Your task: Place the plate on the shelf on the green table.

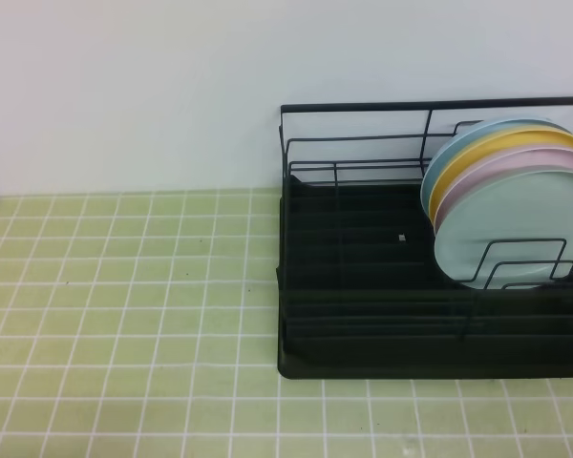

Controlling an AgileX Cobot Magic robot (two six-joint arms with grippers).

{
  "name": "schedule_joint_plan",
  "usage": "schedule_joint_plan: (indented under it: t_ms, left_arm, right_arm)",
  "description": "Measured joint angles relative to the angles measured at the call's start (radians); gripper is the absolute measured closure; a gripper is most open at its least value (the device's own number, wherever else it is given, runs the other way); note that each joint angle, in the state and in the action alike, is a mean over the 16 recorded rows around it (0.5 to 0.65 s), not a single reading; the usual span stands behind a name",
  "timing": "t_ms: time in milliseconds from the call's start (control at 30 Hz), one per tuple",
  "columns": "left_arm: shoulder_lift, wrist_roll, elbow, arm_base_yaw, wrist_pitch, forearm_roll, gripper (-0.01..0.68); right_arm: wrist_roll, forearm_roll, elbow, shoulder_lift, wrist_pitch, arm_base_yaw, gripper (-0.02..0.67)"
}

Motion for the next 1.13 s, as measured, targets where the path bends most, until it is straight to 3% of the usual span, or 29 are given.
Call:
schedule_joint_plan:
  t_ms: [1133]
  left_arm:
    - [0.000, 0.002, 0.000, 0.000, 0.000, 0.002, 0.676]
  right_arm:
    - [-0.001, -0.004, 0.006, -0.001, -0.004, 0.000, 0.648]
